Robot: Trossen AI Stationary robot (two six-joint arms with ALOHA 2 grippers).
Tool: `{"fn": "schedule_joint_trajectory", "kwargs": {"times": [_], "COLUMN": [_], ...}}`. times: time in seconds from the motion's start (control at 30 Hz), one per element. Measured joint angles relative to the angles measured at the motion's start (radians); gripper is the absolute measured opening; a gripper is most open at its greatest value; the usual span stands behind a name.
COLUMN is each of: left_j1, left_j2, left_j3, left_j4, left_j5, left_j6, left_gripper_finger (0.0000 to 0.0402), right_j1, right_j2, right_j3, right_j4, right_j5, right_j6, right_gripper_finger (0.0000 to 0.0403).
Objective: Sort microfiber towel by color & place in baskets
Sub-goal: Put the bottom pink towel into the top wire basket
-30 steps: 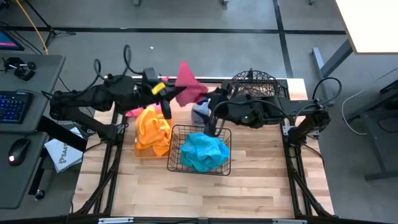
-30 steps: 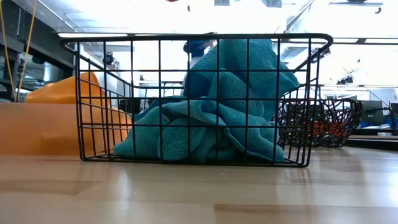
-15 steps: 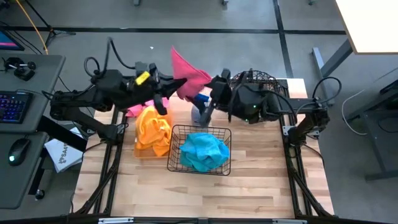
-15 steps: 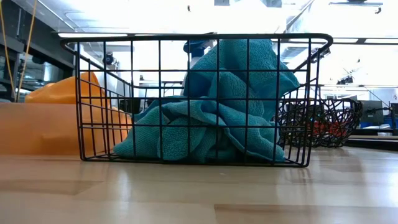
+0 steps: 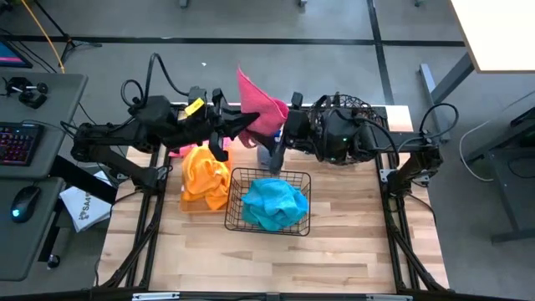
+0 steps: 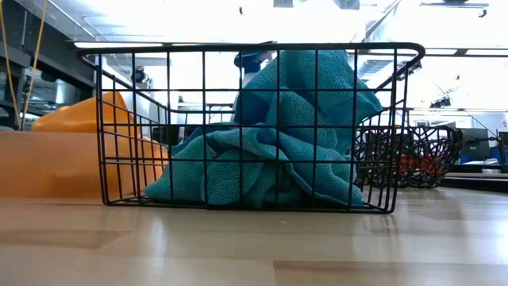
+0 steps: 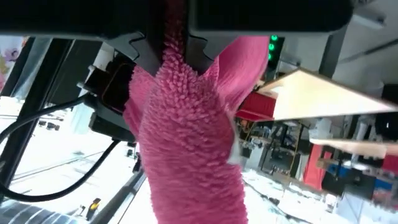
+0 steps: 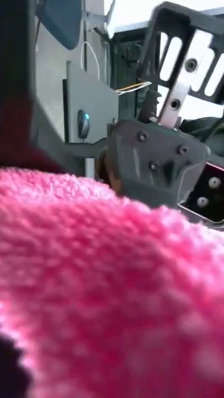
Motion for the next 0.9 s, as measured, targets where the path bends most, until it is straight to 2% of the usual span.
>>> {"fn": "schedule_joint_trajectory", "kwargs": {"times": [0.1, 0.13, 0.17, 0.37, 0.5, 0.63, 0.7, 0.8, 0.9], "left_j1": [0.0, 0.0, 0.0, 0.008, 0.03, 0.054, 0.062, 0.069, 0.072], "left_j2": [0.004, 0.002, -0.002, -0.049, -0.086, -0.147, -0.179, -0.241, -0.324], "left_j3": [0.0, 0.0, 0.0, 0.0, 0.0, -0.005, -0.047, -0.189, -0.383], "left_j4": [0.015, 0.011, -0.001, -0.126, -0.321, -0.598, -0.667, -0.618, -0.447], "left_j5": [0.008, 0.008, 0.008, 0.006, -0.001, -0.084, -0.14, -0.153, -0.143], "left_j6": [0.071, 0.08, 0.084, 0.089, 0.081, 0.074, 0.046, 0.016, -0.02], "left_gripper_finger": [0.0031, 0.0042, 0.0055, 0.0139, 0.0186, 0.0212, 0.0218, 0.0221, 0.0221], "right_j1": [0.008, 0.01, 0.013, 0.013, 0.013, 0.003, -0.013, -0.037, -0.047], "right_j2": [-0.004, -0.009, -0.016, -0.083, -0.133, -0.187, -0.205, -0.214, -0.216], "right_j3": [0.0, 0.0, 0.0, 0.0, 0.0, 0.0, 0.0, 0.0, 0.0], "right_j4": [-0.003, -0.01, -0.023, -0.18, -0.327, -0.553, -0.699, -0.918, -1.091], "right_j5": [-0.004, -0.015, -0.019, 0.047, 0.115, 0.218, 0.253, 0.282, 0.333], "right_j6": [-0.007, -0.014, -0.014, 0.007, 0.031, 0.108, 0.175, 0.285, 0.384], "right_gripper_finger": [0.0061, 0.0032, 0.0024, 0.0008, 0.0005, 0.0004, 0.0003, 0.0003, 0.0003]}}
